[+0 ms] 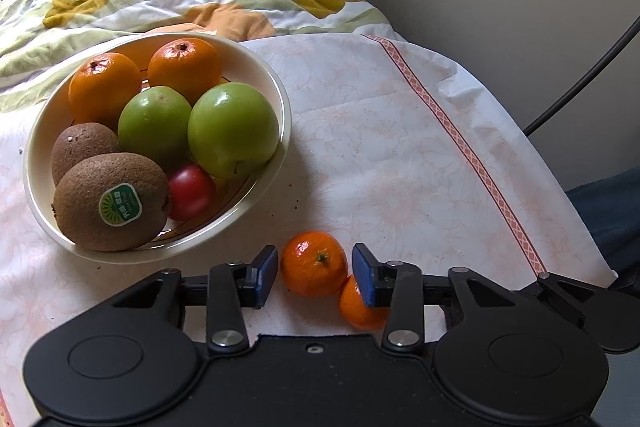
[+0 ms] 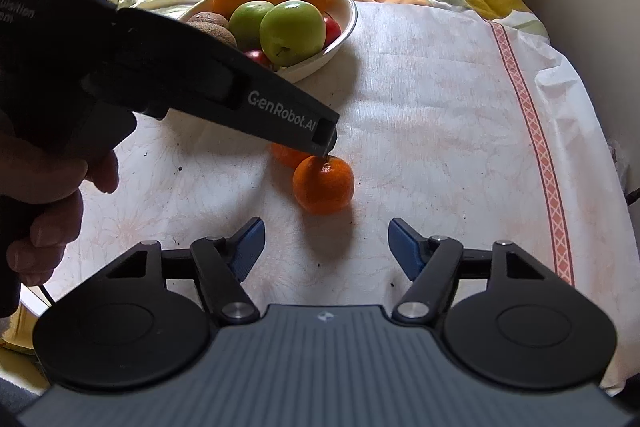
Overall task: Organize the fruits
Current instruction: 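Close the left tool on a mandarin while the right grasps the other mandarin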
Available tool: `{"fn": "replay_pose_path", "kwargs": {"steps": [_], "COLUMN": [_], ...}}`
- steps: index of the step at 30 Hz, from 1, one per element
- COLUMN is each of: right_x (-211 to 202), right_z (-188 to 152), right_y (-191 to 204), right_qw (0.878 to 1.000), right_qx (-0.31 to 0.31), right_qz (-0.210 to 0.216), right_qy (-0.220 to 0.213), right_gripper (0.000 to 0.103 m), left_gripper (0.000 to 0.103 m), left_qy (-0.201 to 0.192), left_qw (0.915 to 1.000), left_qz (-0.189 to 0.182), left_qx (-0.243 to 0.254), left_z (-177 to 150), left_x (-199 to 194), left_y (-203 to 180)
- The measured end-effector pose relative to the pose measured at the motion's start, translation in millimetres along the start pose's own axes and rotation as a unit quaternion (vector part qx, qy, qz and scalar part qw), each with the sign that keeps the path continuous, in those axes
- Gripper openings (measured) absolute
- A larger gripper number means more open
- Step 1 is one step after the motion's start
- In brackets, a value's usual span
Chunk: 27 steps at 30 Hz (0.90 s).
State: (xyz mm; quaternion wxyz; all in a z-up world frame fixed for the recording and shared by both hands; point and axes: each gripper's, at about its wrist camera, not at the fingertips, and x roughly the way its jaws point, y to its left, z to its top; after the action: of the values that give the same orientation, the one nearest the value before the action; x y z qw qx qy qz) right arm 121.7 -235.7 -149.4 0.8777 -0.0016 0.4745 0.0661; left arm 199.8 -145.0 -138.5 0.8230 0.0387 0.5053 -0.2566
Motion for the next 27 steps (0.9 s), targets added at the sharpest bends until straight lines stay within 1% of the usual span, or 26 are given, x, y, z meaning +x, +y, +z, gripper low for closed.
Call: {"fn": "replay_pose_path", "kwargs": {"steps": [2, 6, 10, 15, 21, 27], "right_x": [2.8, 2.7, 2.7, 1.8, 0.6, 2.0], "right_z": [2.4, 4.4, 4.0, 2.4, 2.9, 3.9], "right_y": [-0.2, 1.3, 1.6, -0.4, -3.2, -3.7], "right_qw": [1.0, 1.0, 1.0, 1.0, 1.0, 1.0], "right_qx": [0.0, -0.001, -0.002, 0.002, 0.004, 0.002], "right_qz": [0.001, 0.005, 0.004, 0.003, 0.002, 0.003], "right_qy": [0.0, -0.005, -0.003, -0.003, -0.006, -0.005], "right_gripper": [0.079, 0.079, 0.078, 0.077, 0.076, 0.073], "left_gripper": [0.04, 0.041, 0.043, 0.042, 0.042, 0.042], "left_qy": [0.001, 0.007, 0.014, 0.009, 0.004, -0.005], "left_qw": [1.0, 1.0, 0.9999, 0.9998, 0.9999, 0.9998], "left_qz": [-0.003, -0.001, -0.001, 0.004, 0.004, 0.018], "left_qx": [-0.005, 0.007, 0.006, 0.019, 0.01, 0.002], "left_z": [-0.1, 0.9, 0.6, -1.5, -6.2, -17.2], "left_x": [0.1, 1.2, 6.2, 5.2, -4.8, -19.0], "left_y": [1.4, -0.8, -1.1, -4.2, -0.1, 8.9]}}
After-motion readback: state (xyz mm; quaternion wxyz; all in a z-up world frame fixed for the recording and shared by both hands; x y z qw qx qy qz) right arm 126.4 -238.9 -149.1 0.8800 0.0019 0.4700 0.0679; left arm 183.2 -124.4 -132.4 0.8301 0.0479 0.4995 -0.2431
